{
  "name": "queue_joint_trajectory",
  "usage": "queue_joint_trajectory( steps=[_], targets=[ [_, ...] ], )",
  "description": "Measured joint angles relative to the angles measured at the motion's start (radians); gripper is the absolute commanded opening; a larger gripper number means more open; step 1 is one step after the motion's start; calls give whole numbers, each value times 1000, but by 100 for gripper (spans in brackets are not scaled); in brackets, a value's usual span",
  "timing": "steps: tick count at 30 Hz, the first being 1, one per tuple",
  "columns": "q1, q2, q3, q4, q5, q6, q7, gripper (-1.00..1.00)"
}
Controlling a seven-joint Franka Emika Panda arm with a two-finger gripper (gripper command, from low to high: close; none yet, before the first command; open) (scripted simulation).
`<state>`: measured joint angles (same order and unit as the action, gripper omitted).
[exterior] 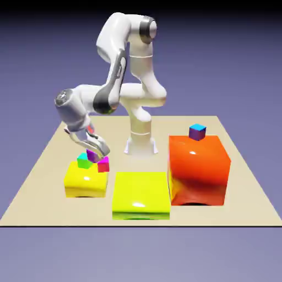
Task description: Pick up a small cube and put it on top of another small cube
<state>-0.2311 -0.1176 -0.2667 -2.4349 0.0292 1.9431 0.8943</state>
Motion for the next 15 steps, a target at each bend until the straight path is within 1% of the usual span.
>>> queue_joint_trajectory(
  steps=[2,4,8,9,11,15],
  targets=[
    [-5,-73,5,-53,-60,-23,-48,-100],
    [-6,-80,5,-59,-66,-25,-53,-100],
    [-6,-7,1,-161,-52,148,-68,-100],
    [-6,4,0,-176,-50,174,-71,100],
    [-6,4,0,-176,-53,175,-69,100],
    [-6,-69,4,-74,-67,1,-54,100]
  ],
)
